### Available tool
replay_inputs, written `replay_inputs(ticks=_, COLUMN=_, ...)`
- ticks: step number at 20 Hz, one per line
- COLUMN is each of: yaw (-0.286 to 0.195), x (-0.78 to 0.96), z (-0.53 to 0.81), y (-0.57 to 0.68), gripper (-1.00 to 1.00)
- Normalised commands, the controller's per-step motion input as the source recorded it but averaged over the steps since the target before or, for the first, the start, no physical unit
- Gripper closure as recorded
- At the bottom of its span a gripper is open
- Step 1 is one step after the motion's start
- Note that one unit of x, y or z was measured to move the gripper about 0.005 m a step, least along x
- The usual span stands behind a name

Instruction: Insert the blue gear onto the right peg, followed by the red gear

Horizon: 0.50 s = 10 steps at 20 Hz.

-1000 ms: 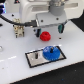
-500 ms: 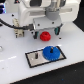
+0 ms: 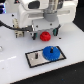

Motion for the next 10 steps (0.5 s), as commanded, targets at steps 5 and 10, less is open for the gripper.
replay_inputs(ticks=5, yaw=0.0, x=0.01, z=0.02, y=0.0, gripper=1.0)
replay_inputs(ticks=10, yaw=0.0, x=0.01, z=0.02, y=0.02, gripper=1.0)
